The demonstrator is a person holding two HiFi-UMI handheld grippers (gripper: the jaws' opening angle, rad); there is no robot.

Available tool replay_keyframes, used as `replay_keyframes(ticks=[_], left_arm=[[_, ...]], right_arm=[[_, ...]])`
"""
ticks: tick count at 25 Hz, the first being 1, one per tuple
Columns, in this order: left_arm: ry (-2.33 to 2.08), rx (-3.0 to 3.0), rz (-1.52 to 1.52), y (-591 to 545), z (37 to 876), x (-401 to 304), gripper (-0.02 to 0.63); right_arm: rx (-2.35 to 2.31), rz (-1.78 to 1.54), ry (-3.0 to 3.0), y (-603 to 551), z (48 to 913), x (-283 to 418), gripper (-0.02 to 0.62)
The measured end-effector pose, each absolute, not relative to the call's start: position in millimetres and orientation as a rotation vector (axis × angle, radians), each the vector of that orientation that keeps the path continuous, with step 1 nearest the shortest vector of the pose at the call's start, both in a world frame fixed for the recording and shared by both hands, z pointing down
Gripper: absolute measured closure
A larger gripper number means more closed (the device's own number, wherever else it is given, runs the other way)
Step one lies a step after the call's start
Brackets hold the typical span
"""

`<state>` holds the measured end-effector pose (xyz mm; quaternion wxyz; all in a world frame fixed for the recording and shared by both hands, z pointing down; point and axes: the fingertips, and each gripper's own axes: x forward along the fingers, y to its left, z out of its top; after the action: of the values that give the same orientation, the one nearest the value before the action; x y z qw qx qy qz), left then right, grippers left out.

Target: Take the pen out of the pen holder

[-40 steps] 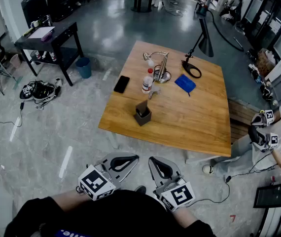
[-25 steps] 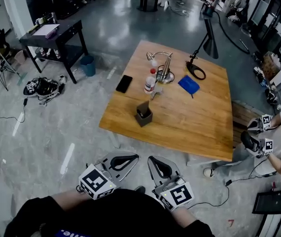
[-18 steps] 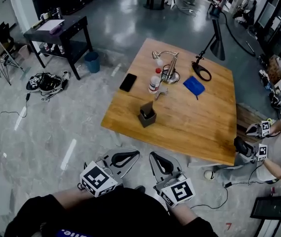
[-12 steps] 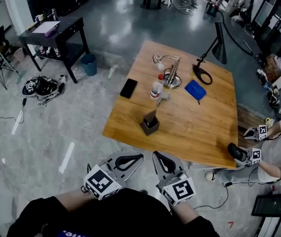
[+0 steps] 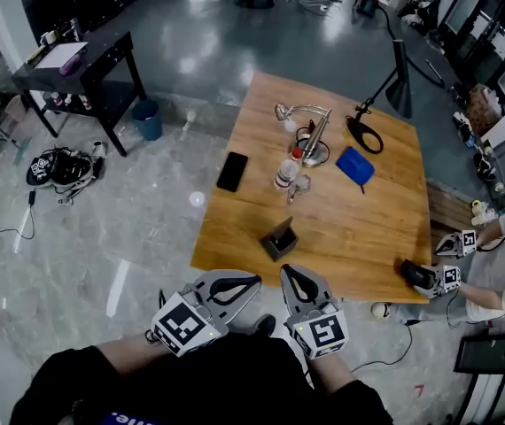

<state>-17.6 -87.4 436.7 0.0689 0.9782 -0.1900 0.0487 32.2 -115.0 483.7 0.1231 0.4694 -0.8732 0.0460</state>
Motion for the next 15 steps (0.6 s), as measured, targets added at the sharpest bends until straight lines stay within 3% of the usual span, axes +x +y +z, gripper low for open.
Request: replay_keyframes(ticks=[15], left_arm=[[-0.695,2.902,0.236,-125.3,438.0,-24.4,0.597]], right_arm=[[1.239,0.221,-2.291,-188.1,619.5,50.2,0.525]])
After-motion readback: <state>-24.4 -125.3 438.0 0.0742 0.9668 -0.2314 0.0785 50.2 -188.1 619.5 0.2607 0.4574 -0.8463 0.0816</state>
